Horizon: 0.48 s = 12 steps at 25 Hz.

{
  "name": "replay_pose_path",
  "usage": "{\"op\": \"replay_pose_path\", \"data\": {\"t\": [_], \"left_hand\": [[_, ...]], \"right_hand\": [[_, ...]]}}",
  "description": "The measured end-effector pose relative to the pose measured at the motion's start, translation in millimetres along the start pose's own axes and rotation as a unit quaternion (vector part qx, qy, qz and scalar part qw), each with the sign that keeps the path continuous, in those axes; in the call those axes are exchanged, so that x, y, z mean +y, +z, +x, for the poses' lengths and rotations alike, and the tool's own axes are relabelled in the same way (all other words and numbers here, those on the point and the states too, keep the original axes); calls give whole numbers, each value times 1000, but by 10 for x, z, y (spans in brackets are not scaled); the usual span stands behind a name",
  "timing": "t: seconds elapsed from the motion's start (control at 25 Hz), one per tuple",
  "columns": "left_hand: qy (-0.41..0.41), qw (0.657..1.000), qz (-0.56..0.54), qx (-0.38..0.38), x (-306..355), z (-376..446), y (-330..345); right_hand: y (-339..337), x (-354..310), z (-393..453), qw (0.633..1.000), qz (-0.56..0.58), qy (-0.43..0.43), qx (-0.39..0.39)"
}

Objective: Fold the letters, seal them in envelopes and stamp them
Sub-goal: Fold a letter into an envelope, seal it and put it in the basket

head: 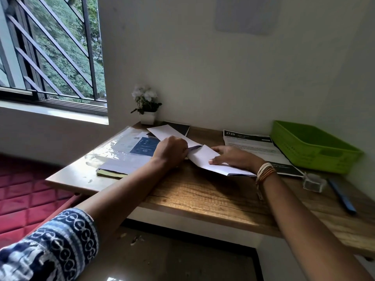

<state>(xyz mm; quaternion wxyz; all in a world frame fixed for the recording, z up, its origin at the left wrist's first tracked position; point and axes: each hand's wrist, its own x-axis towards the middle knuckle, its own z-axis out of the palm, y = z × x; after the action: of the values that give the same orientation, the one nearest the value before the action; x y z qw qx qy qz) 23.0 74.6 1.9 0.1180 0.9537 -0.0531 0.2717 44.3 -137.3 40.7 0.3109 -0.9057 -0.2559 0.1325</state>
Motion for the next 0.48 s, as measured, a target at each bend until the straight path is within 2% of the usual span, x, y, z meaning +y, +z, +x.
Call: {"op": "replay_pose_path", "data": {"t": [0.16, 0.36, 0.44, 0.48], "left_hand": [[16, 999, -27, 13, -10, -8, -2], [33, 998, -37, 26, 4, -35, -19], [33, 998, -40, 34, 8, -41, -24], [38, 998, -39, 33, 15, -44, -29]], "right_hand": [[66, -22, 39, 999, -6, 15, -32], [92, -36, 6, 993, 90, 51, -57], [90, -36, 4, 993, 95, 56, -47], [82, -25, 22, 996, 63, 57, -22]]}}
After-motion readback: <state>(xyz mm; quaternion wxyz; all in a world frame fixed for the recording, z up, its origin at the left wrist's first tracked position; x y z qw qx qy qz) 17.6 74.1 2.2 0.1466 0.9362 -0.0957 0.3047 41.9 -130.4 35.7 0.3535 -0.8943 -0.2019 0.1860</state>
